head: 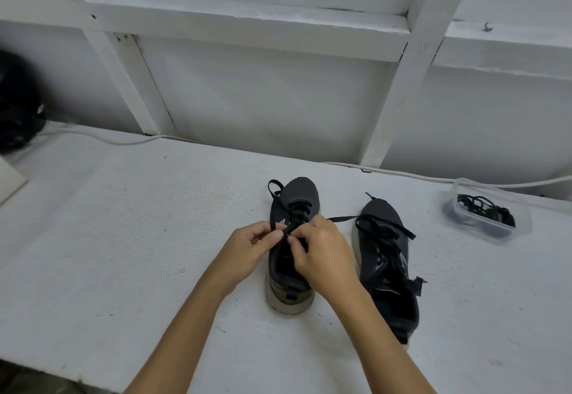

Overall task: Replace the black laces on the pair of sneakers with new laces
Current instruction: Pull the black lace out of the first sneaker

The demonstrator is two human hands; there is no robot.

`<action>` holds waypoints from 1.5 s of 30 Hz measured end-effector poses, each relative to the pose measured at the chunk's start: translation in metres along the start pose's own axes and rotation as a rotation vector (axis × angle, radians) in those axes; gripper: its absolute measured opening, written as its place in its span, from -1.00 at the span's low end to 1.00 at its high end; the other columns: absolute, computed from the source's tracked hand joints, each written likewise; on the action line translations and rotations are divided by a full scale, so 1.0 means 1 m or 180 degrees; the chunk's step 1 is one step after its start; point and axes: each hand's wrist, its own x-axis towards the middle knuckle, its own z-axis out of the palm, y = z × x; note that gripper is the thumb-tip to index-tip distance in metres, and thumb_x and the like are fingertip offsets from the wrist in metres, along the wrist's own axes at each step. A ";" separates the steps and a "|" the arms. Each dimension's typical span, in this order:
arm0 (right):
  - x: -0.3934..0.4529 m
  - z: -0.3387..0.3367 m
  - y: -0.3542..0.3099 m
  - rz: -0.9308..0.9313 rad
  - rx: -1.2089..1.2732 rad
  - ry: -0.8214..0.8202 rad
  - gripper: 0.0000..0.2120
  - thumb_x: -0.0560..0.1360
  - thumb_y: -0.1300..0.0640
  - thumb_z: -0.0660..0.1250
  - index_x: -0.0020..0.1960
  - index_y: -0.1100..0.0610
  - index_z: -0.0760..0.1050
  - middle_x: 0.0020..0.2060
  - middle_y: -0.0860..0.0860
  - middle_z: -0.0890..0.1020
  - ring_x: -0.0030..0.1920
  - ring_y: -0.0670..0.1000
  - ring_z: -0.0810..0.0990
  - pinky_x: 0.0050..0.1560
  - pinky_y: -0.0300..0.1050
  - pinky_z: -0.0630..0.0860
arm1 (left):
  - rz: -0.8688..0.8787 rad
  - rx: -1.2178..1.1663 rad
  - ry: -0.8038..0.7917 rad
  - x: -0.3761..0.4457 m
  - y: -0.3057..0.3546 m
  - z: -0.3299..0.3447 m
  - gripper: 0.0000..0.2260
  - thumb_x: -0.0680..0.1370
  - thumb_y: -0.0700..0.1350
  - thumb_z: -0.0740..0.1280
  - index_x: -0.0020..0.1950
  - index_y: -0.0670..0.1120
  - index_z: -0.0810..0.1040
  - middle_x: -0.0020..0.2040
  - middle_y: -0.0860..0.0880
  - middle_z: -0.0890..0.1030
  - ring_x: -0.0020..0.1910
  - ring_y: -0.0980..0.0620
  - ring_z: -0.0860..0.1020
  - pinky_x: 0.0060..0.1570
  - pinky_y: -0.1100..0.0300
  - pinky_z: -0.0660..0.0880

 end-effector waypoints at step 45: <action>0.009 -0.018 0.010 0.1506 0.1616 -0.0357 -0.81 0.65 -0.02 0.17 -0.04 0.03 0.48 -0.15 0.00 0.64 -0.09 0.09 0.65 0.04 0.20 0.63 | 0.0893 0.1584 0.1289 -0.010 -0.003 0.026 -0.70 0.65 -0.15 0.26 -0.28 -0.19 0.49 -0.48 -0.02 0.36 -0.45 0.05 0.33 -0.43 0.26 0.23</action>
